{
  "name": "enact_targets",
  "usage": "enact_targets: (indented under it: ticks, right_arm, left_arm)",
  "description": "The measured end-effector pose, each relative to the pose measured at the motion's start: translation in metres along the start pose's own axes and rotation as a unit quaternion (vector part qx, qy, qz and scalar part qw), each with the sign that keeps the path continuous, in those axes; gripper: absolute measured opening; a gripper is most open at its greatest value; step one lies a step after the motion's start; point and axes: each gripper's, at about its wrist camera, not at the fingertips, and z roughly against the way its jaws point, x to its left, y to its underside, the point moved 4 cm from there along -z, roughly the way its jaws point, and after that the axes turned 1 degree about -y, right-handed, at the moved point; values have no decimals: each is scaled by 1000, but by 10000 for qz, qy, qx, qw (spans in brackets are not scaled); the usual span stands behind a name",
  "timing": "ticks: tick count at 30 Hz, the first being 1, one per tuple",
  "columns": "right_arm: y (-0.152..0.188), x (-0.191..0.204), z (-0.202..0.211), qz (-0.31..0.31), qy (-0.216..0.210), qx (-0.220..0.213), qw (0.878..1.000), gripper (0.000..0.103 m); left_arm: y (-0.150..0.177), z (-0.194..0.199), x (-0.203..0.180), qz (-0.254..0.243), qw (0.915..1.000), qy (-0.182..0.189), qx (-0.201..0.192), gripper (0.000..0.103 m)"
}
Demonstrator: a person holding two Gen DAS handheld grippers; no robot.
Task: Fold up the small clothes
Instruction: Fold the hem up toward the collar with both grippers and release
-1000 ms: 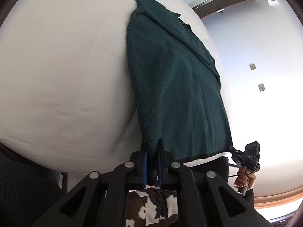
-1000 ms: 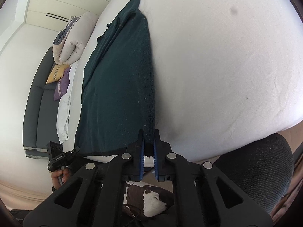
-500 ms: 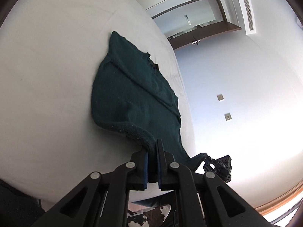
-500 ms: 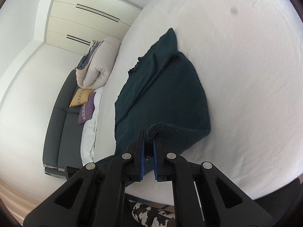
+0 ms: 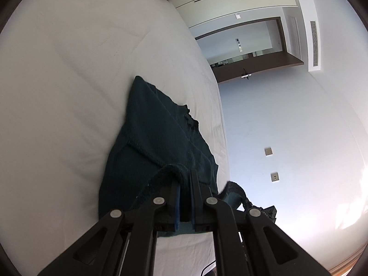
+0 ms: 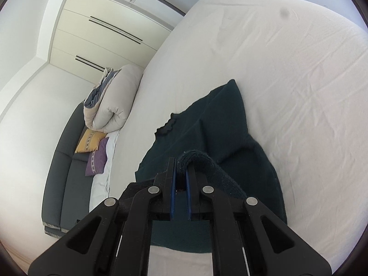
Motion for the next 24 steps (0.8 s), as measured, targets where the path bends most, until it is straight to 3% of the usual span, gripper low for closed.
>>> enact_targets:
  ticks: [11, 17, 19, 21, 22, 24]
  right_arm:
    - [-89, -26, -110, -74, 673, -167, 9976, 6]
    - [-117, -53, -162, -255, 1012, -184, 9944, 7]
    - [-122, -68, -181, -403, 1178, -15, 9922, 7]
    - [-125, -76, -196, -442, 1256, 77, 9911, 9]
    - [-126, -77, -200, -402, 1207, 41, 9919, 13]
    - [-127, -72, -200, -181, 1138, -81, 9933, 31]
  left_arm:
    - [-84, -81, 4, 163, 9995, -247, -86, 6]
    - [-110, -122, 29, 294, 9971, -688, -161, 7]
    - [-117, -132, 41, 291, 9954, -892, -188, 14]
    - [-120, -135, 51, 394, 9941, -983, -231, 50]
    - [-120, -131, 54, 423, 9942, -947, -291, 53]
    - [-114, -123, 53, 297, 9945, -957, -315, 53]
